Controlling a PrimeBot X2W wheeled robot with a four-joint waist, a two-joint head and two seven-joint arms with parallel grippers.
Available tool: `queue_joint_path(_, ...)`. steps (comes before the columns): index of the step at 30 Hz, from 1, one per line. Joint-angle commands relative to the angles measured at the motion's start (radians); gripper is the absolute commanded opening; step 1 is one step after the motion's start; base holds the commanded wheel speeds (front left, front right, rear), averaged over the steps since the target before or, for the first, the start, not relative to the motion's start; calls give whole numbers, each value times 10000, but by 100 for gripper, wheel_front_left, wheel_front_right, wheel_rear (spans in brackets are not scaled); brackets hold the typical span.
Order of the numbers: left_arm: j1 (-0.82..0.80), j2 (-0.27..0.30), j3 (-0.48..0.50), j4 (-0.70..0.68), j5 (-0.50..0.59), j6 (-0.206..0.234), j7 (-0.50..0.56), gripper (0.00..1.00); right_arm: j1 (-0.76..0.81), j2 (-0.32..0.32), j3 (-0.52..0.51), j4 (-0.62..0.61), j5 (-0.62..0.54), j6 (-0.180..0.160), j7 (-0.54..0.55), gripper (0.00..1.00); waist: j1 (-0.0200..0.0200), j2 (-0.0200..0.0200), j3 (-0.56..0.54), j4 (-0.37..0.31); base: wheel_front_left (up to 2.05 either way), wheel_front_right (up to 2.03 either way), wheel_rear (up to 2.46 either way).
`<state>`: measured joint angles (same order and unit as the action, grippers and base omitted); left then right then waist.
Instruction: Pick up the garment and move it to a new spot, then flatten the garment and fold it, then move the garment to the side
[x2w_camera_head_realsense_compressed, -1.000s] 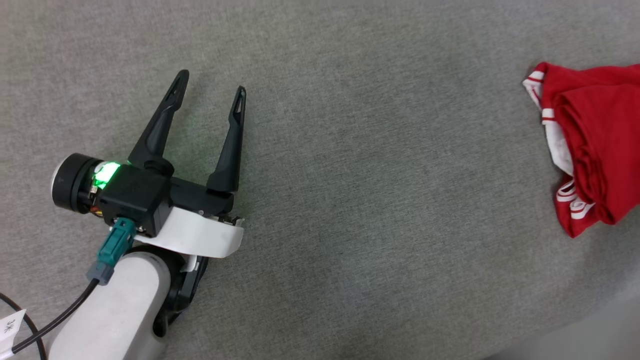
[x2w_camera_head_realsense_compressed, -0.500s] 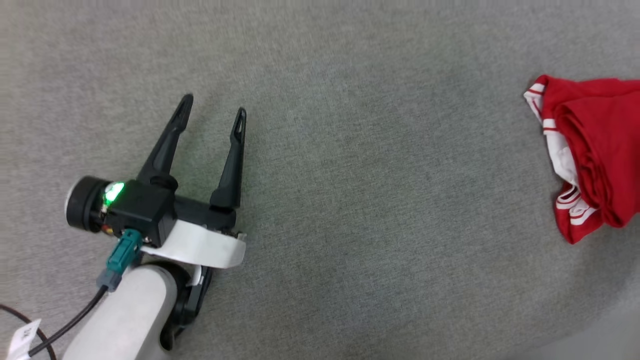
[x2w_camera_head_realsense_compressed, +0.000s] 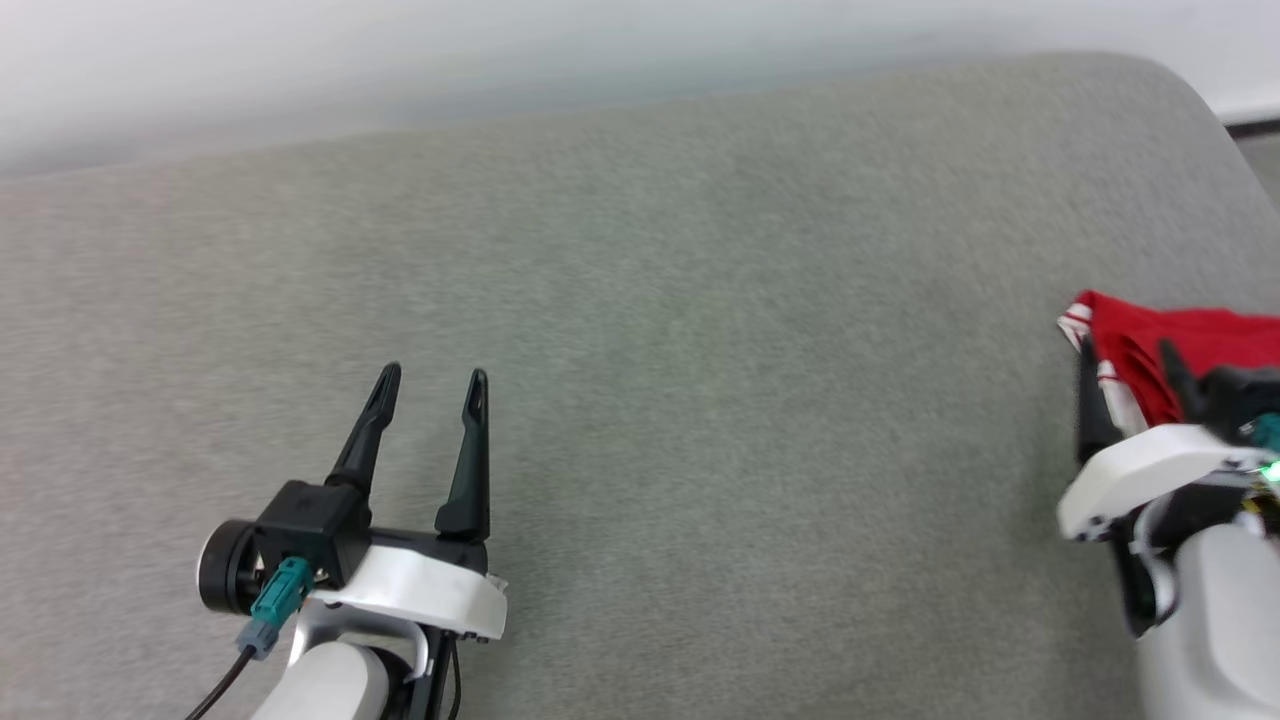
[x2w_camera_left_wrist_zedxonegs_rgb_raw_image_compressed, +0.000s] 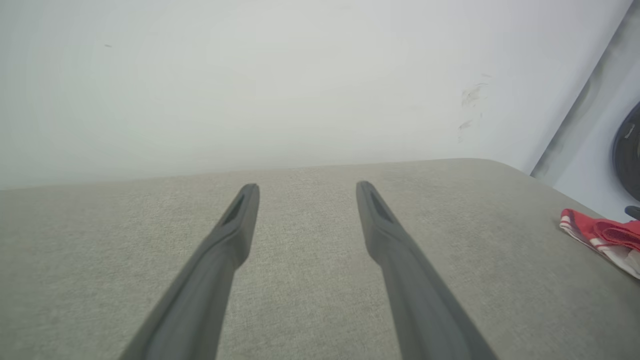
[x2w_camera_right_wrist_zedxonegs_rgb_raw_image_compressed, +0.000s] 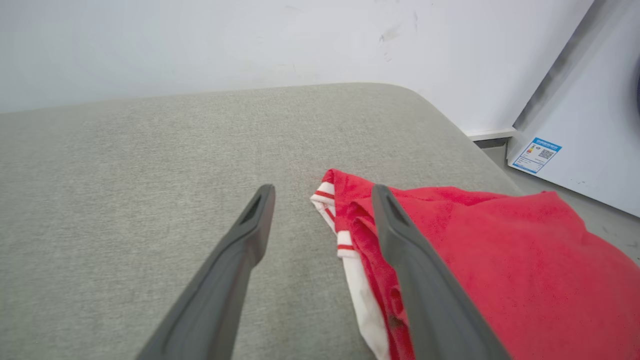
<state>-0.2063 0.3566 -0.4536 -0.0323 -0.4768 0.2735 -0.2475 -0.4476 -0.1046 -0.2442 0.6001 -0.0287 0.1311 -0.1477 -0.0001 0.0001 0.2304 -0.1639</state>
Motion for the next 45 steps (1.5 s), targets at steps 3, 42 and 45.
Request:
queue_joint_path(3, 387, -78, 102, 289, -123, -19, -107, 100, 634, 227, 772, -646, 432, -10, -351, 100, 1, -1, -953, 1003, 0, 0, 0)
queue_joint_path(42, 2186, -399, 1599, 1629, 518, -712, -198, 100, 5631, 560, 2088, -6624, 1211, -8, 1053, 100, 1, -1, -2734, 1736, 0, 0, 0)
queue_joint_path(45, 2145, -450, 1658, 1647, 606, -774, -198, 100, 5649, 561, 2071, -6626, 1218, -8, 1020, 100, 1, -1, -2717, 1746, 0, 0, 0)
